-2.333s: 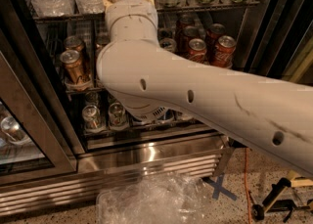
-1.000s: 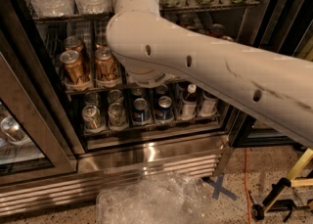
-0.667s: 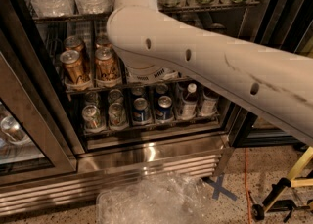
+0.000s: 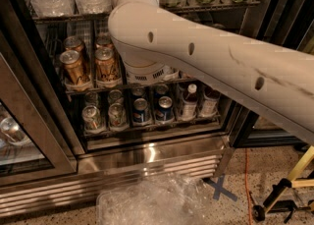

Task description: Pick redbull can from top shelf of fridge

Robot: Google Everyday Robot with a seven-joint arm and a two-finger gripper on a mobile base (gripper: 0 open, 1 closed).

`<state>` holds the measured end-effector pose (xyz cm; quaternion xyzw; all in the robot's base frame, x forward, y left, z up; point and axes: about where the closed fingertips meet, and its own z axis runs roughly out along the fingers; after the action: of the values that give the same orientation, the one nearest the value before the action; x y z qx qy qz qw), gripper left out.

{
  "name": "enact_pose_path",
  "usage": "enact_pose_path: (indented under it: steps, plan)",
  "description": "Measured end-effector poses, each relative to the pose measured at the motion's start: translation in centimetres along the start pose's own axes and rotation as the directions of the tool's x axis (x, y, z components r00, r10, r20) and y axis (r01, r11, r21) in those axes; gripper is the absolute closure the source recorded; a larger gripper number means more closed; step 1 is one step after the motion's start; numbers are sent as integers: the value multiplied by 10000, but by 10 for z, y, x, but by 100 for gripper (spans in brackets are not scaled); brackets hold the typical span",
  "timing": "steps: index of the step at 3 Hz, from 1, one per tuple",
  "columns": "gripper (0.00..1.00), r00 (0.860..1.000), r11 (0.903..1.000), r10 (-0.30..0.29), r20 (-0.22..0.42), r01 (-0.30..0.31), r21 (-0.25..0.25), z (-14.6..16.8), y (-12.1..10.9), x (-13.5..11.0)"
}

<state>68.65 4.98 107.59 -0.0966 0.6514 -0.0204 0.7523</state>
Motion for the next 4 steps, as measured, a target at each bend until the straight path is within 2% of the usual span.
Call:
enact_pose_path:
  steps: [2, 3, 4]
  plan:
    - [94, 10000, 10000, 1, -3, -1, 1, 0, 0, 0]
    - [100, 9989, 9996, -167, 430, 158, 221, -11, -5, -19]
    - [100, 9955, 9999, -99, 942, 108, -91, -36, 1, -48]
